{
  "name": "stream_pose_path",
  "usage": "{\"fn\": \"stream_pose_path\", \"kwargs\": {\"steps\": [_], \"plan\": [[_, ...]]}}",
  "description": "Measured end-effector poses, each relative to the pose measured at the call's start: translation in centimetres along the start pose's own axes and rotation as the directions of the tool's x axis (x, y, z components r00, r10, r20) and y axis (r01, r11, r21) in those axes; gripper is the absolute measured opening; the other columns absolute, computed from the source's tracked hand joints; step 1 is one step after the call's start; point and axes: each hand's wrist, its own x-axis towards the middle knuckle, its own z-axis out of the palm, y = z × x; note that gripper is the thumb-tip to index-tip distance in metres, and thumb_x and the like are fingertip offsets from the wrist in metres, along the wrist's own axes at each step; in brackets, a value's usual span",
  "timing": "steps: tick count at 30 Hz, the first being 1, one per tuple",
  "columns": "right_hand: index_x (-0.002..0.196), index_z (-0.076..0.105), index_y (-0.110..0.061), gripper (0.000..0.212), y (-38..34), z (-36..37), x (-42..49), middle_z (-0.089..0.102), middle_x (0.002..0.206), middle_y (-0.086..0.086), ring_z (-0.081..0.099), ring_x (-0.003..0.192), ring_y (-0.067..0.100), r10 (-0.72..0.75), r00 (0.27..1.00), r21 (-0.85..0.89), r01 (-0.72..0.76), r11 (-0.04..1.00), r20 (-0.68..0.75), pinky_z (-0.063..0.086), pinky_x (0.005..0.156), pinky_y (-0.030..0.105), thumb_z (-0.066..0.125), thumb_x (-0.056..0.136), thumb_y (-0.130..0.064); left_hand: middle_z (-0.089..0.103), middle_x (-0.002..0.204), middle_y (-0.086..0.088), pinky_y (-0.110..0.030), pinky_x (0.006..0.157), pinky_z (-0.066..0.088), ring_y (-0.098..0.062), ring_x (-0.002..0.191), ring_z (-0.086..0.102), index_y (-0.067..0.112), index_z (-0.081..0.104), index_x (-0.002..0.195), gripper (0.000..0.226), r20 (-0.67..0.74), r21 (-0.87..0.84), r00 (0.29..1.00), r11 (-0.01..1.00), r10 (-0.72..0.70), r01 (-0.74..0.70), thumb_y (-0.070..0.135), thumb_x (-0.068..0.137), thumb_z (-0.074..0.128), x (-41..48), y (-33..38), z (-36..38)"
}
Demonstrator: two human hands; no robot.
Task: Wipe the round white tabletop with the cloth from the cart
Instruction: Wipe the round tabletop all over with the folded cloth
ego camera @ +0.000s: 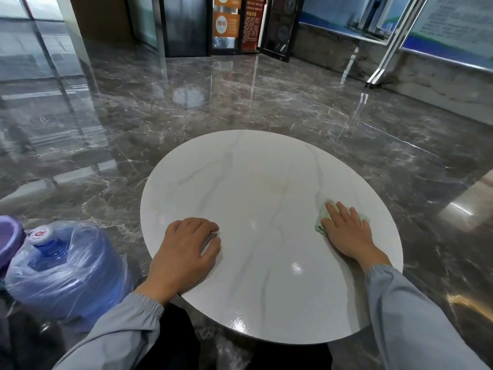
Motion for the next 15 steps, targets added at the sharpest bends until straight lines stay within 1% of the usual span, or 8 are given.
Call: {"fn": "stream_pose_path", "kwargs": {"steps": [2, 3, 4, 6, 9, 11, 13, 15], "plan": [[0.163, -0.002, -0.045, 0.062, -1.4, -0.1, -0.2, -0.012, 0.173, -0.011, -0.015, 0.159, 0.026, 0.042, 0.998, 0.017, -0.042, 0.999, 0.038, -0.008, 0.125, 0.055, 0.021, 0.106, -0.052, 0.062, 0.105, 0.021, -0.036, 0.096, 0.039, -0.009, 0.107, 0.058, 0.033, 0.064, 0.106, 0.024, -0.004, 0.007, 1.000, 1.000, 0.002, -0.002, 0.043, 0.097, 0.045, 0.1, 0.0, 0.1], [0.163, -0.003, -0.045, 0.063, -3.2, 0.1, -0.4, -0.013, 0.173, -0.010, -0.016, 0.159, 0.027, 0.014, 0.999, 0.012, -0.015, 1.000, 0.042, -0.010, 0.124, 0.055, 0.021, 0.106, -0.052, 0.063, 0.105, 0.020, -0.036, 0.096, 0.038, -0.010, 0.107, 0.058, 0.032, 0.065, 0.106, 0.024, -0.006, 0.011, 1.000, 1.000, 0.003, -0.003, 0.043, 0.097, 0.045, 0.1, 0.0, 0.1], [0.163, -0.003, -0.045, 0.062, -5.3, 0.6, -0.8, -0.013, 0.173, -0.010, -0.016, 0.159, 0.027, -0.045, 0.998, -0.006, 0.045, 0.999, 0.037, -0.011, 0.124, 0.056, 0.021, 0.106, -0.053, 0.063, 0.105, 0.020, -0.035, 0.095, 0.038, -0.010, 0.107, 0.058, 0.032, 0.065, 0.106, 0.024, -0.008, 0.012, 1.000, 1.000, 0.002, -0.002, 0.043, 0.097, 0.045, 0.1, 0.0, 0.1], [0.163, -0.002, -0.045, 0.062, -10.4, 1.9, -2.1, -0.012, 0.173, -0.010, -0.016, 0.158, 0.027, -0.222, 0.975, -0.036, 0.223, 0.974, 0.030, -0.012, 0.124, 0.056, 0.021, 0.106, -0.053, 0.064, 0.105, 0.019, -0.035, 0.095, 0.038, -0.011, 0.106, 0.059, 0.032, 0.065, 0.105, 0.025, -0.003, 0.016, 1.000, 1.000, 0.003, -0.003, 0.042, 0.097, 0.045, 0.2, -0.1, 0.1], [0.163, -0.001, -0.045, 0.063, -17.3, 3.8, -5.7, -0.013, 0.173, -0.012, -0.019, 0.158, 0.025, -0.472, 0.881, -0.058, 0.473, 0.879, 0.032, -0.015, 0.123, 0.056, 0.022, 0.106, -0.055, 0.064, 0.104, 0.017, -0.036, 0.093, 0.038, -0.013, 0.105, 0.059, 0.031, 0.065, 0.105, 0.025, -0.006, 0.030, 1.000, 0.999, 0.012, -0.012, 0.042, 0.097, 0.045, 0.2, -0.2, 0.2], [0.163, 0.001, -0.046, 0.063, -18.9, 4.4, -7.0, -0.011, 0.173, -0.013, -0.019, 0.158, 0.021, -0.562, 0.826, -0.045, 0.563, 0.825, 0.037, -0.016, 0.123, 0.053, 0.023, 0.105, -0.057, 0.064, 0.104, 0.017, -0.036, 0.093, 0.039, -0.013, 0.105, 0.059, 0.030, 0.065, 0.106, 0.025, -0.005, 0.037, 1.000, 0.999, 0.018, -0.018, 0.042, 0.097, 0.045, 0.1, -0.5, 0.2], [0.163, 0.004, -0.045, 0.063, -17.6, 4.0, -6.2, -0.006, 0.173, -0.014, -0.014, 0.159, 0.018, -0.577, 0.817, -0.025, 0.577, 0.816, 0.024, -0.011, 0.126, 0.048, 0.027, 0.105, -0.056, 0.063, 0.104, 0.018, -0.037, 0.092, 0.040, -0.013, 0.104, 0.059, 0.030, 0.065, 0.105, 0.023, 0.001, 0.026, 1.000, 0.999, 0.026, -0.026, 0.041, 0.096, 0.046, 0.0, -0.5, 0.1], [0.164, 0.004, -0.043, 0.063, -13.7, 3.4, -3.7, -0.002, 0.174, -0.011, -0.005, 0.160, 0.023, -0.484, 0.875, -0.064, 0.483, 0.874, -0.016, -0.003, 0.127, 0.048, 0.028, 0.107, -0.053, 0.064, 0.103, 0.018, -0.037, 0.093, 0.041, -0.013, 0.104, 0.060, 0.030, 0.065, 0.104, 0.023, 0.011, 0.013, 0.999, 0.999, 0.034, -0.034, 0.041, 0.096, 0.046, 0.1, -0.4, -0.1]]}}
